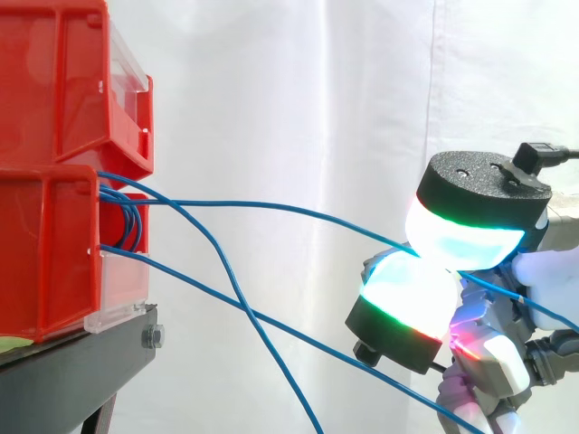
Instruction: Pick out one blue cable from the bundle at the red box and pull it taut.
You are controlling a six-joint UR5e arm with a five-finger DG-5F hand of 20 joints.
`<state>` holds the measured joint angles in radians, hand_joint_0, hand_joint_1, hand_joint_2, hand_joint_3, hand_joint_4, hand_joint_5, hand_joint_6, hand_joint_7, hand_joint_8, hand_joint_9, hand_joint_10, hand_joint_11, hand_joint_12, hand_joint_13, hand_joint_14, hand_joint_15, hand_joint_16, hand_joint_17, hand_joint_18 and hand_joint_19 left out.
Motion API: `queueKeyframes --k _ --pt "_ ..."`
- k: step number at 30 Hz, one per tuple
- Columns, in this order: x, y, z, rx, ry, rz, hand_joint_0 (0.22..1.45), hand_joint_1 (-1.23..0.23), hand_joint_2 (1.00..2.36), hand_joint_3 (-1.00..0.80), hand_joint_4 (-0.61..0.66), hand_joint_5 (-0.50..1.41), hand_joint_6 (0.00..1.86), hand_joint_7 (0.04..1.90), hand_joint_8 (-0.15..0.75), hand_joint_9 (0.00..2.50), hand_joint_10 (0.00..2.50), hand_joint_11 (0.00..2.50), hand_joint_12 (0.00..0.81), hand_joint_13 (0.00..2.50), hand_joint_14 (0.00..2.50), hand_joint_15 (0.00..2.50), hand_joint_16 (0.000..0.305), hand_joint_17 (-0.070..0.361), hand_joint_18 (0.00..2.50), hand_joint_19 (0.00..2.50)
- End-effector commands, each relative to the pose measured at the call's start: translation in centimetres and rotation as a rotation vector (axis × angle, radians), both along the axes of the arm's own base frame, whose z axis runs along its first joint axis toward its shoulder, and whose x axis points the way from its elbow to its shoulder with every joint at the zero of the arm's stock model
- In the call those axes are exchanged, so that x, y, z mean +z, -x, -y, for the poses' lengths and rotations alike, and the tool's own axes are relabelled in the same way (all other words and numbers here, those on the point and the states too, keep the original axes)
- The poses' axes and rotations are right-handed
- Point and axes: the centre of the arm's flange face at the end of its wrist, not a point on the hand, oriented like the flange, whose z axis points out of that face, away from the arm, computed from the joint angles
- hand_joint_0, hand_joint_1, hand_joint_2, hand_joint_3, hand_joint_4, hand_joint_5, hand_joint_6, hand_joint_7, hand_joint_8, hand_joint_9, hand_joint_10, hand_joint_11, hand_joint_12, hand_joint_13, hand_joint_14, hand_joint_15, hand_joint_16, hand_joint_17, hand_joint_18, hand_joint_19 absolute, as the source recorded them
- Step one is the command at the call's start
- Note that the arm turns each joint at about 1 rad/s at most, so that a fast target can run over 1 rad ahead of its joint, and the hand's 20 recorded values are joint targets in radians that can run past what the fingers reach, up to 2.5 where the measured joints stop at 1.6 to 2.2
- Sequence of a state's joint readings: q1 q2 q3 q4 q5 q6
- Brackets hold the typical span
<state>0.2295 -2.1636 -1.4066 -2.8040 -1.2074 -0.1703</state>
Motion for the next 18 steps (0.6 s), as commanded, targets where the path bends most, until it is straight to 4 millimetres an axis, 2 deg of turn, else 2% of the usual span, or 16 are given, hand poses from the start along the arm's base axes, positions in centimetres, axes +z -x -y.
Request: queueKeyframes --k 1,18 --pt "0.11 -0.03 -0.05 0.0 0.0 0.002 0.63 -0.81 1.03 -0.06 -0.02 -0.12 0.91 1.15 0.308 1.24 0.02 0.6 0.446 0.98 0.02 0.56 0.062 0.139 0.86 0.81" --pt "0.03 0.02 -0.03 0.0 0.0 -0.001 0.63 -0.81 1.03 -0.05 -0.03 -0.12 0.91 1.16 0.3 1.26 0.02 0.62 0.435 0.99 0.02 0.57 0.061 0.138 0.86 0.82"
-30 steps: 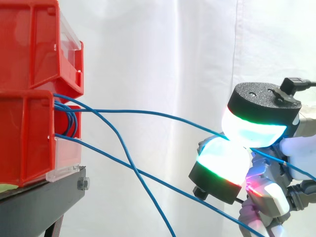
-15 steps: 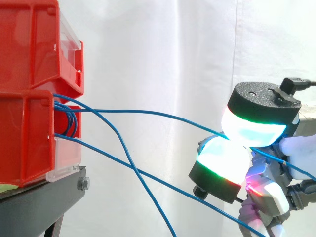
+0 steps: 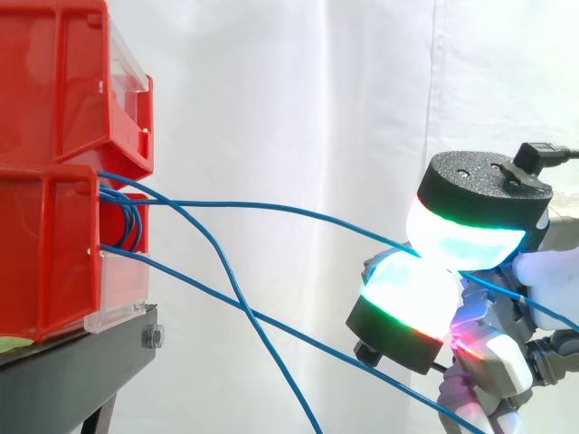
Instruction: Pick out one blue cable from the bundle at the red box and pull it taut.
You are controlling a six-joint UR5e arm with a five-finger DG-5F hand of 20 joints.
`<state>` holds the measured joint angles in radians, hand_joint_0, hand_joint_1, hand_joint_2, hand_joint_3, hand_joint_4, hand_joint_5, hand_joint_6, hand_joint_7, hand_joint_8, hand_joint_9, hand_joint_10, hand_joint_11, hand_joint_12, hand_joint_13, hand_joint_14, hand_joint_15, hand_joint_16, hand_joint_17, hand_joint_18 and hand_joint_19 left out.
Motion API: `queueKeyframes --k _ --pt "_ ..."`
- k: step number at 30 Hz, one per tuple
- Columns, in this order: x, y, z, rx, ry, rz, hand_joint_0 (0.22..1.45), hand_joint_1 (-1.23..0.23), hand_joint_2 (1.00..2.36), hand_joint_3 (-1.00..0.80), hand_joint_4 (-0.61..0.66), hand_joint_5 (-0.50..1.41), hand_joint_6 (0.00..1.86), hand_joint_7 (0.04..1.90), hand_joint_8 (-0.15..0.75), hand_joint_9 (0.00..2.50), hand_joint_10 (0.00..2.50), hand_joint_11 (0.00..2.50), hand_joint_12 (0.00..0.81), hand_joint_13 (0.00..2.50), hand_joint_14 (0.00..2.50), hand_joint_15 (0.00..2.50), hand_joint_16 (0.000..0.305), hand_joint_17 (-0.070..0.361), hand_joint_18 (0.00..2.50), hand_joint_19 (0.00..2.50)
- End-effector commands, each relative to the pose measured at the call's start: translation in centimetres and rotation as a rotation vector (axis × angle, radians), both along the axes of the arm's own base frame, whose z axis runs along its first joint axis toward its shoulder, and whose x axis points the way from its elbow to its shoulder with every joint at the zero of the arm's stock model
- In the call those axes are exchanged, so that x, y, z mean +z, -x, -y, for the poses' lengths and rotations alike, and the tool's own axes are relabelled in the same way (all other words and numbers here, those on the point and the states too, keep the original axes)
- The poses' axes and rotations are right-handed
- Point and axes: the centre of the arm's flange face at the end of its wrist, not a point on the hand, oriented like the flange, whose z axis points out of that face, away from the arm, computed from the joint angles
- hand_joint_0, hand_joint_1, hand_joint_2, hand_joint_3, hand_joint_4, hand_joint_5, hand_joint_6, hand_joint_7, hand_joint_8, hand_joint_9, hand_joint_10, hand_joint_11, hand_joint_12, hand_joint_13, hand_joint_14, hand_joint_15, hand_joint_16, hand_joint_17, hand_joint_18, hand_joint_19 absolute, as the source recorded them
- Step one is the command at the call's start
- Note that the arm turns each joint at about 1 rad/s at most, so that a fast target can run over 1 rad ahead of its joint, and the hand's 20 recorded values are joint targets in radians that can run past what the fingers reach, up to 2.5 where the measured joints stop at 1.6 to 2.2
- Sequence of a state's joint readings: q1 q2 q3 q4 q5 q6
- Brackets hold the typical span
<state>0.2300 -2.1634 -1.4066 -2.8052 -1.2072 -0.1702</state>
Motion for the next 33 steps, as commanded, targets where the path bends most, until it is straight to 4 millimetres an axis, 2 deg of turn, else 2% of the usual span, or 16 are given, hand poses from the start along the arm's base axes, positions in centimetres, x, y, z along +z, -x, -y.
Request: queueKeyframes --k 1,33 --pt "-0.07 -0.02 0.1 -0.001 0.0 0.0 0.63 -0.81 1.03 -0.05 -0.03 -0.12 0.91 1.16 0.3 1.26 0.02 0.62 0.437 0.99 0.02 0.56 0.062 0.139 0.87 0.81" --pt "0.04 -0.01 0.0 0.0 0.0 0.001 0.63 -0.79 1.03 -0.05 -0.02 -0.12 0.91 1.13 0.3 1.27 0.02 0.63 0.433 1.01 0.02 0.57 0.062 0.138 0.87 0.82"
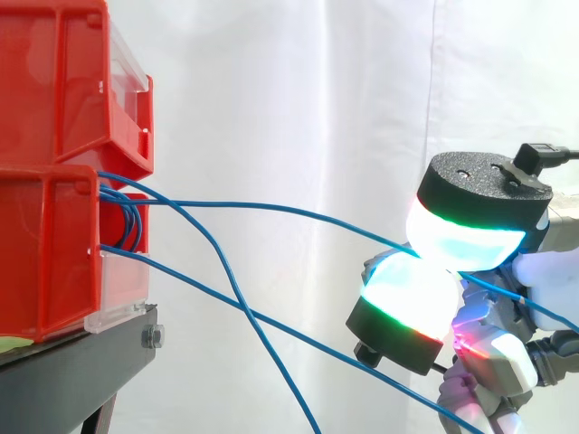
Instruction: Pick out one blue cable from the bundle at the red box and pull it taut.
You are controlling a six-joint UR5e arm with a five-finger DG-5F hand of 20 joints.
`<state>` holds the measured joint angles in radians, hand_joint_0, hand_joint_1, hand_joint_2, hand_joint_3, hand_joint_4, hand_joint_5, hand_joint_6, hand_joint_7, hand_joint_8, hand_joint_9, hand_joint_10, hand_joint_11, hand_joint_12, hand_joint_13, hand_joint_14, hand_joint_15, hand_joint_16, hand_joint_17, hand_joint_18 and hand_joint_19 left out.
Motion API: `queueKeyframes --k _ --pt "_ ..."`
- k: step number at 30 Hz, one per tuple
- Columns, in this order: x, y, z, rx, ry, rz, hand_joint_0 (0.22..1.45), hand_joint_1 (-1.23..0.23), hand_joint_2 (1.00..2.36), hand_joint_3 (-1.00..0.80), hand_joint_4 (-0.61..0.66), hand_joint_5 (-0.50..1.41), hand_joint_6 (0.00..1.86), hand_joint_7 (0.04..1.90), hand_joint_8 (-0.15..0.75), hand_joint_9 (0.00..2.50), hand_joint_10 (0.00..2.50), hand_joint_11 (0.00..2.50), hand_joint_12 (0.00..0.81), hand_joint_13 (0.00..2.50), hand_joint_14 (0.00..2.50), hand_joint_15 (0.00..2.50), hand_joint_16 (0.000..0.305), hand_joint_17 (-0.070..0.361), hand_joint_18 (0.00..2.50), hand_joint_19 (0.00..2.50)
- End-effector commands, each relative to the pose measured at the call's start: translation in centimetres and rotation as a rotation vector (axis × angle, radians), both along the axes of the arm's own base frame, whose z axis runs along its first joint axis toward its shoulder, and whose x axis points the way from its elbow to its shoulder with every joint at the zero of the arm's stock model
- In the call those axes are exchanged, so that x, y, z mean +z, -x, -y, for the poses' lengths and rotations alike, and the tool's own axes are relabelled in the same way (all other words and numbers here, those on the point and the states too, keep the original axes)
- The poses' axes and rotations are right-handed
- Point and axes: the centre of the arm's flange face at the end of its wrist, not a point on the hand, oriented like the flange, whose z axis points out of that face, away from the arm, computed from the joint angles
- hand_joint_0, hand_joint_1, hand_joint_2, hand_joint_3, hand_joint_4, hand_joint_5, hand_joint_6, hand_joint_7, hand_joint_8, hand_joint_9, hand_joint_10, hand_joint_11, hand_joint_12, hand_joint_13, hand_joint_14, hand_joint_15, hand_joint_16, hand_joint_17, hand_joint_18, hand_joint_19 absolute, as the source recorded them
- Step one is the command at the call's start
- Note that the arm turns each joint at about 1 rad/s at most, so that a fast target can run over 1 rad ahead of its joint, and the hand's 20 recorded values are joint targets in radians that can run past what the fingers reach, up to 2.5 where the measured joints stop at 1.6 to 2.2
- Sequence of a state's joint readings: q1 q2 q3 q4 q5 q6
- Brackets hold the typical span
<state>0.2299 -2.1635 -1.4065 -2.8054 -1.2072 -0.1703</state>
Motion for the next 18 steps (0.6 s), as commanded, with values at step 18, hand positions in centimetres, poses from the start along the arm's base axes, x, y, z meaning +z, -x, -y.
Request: queueKeyframes --k 18 --pt "0.04 0.0 -0.01 0.0 0.0 0.002 0.63 -0.8 1.03 -0.05 -0.02 -0.12 0.91 1.14 0.302 1.27 0.02 0.63 0.435 1.0 0.02 0.58 0.063 0.141 0.87 0.81"
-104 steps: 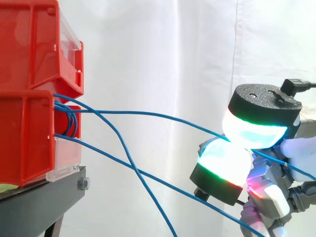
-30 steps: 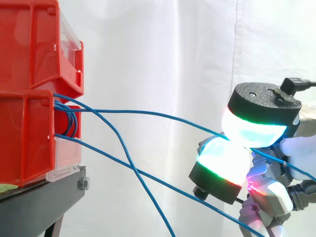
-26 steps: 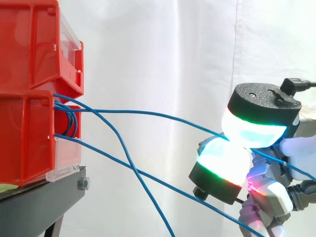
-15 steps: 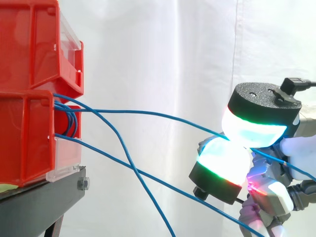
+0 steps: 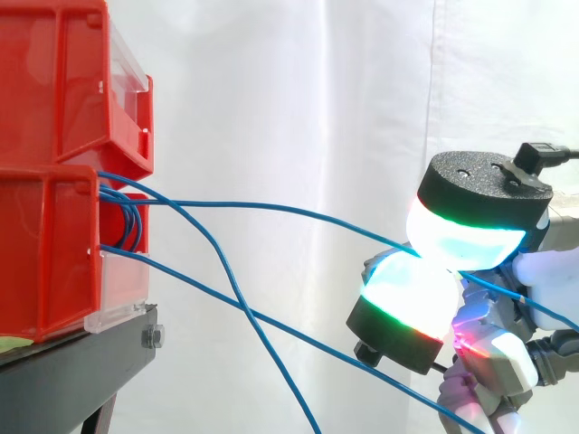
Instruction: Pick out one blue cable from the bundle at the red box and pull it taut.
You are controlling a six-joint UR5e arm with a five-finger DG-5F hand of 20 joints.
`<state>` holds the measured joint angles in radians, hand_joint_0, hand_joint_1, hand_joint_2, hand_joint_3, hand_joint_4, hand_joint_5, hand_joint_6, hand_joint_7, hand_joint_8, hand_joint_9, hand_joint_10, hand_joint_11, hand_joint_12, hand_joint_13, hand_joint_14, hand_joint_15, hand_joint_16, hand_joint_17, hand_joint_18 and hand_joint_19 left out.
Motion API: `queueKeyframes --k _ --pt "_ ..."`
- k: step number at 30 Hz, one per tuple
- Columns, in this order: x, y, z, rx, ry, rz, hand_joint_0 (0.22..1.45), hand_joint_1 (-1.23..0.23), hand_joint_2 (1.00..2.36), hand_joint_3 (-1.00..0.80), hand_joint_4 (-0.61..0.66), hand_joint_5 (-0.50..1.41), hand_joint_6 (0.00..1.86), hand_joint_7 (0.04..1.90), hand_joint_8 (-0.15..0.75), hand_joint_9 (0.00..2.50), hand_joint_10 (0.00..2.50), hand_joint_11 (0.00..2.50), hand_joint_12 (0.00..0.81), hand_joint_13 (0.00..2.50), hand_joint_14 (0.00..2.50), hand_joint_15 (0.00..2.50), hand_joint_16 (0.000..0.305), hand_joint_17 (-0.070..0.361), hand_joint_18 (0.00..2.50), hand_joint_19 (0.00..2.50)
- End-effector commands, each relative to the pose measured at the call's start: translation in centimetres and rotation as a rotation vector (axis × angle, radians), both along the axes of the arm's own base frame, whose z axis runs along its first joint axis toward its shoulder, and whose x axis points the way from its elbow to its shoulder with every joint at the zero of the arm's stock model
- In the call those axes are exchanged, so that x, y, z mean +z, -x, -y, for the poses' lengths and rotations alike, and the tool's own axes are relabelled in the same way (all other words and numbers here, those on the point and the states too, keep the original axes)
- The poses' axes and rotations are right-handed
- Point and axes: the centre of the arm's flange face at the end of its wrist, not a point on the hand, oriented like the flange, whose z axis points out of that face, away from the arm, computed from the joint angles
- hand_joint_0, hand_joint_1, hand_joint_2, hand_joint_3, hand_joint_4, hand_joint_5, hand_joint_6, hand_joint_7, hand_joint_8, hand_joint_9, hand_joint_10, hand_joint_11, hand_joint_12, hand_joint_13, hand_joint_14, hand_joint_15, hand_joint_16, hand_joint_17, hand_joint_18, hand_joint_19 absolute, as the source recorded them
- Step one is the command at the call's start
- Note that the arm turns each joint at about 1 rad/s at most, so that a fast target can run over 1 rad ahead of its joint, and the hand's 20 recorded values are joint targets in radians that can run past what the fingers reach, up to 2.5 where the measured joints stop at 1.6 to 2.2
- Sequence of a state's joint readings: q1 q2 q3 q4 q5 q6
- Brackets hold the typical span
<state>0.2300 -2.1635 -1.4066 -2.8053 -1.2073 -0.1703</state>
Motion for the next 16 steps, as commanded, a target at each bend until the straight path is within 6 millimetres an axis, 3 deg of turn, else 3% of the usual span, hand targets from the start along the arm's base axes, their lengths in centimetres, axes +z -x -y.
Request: queueKeyframes --k 1,16 --pt "0.03 0.01 0.0 0.0 0.0 0.0 0.63 -0.8 1.03 -0.05 -0.02 -0.12 0.91 1.14 0.303 1.27 0.02 0.64 0.435 1.0 0.02 0.58 0.063 0.141 0.87 0.81" --pt "0.03 0.01 0.0 0.0 0.0 0.0 0.63 -0.8 1.03 -0.05 -0.02 -0.12 0.91 1.13 0.304 1.26 0.03 0.62 0.434 1.0 0.02 0.58 0.063 0.141 0.87 0.81"
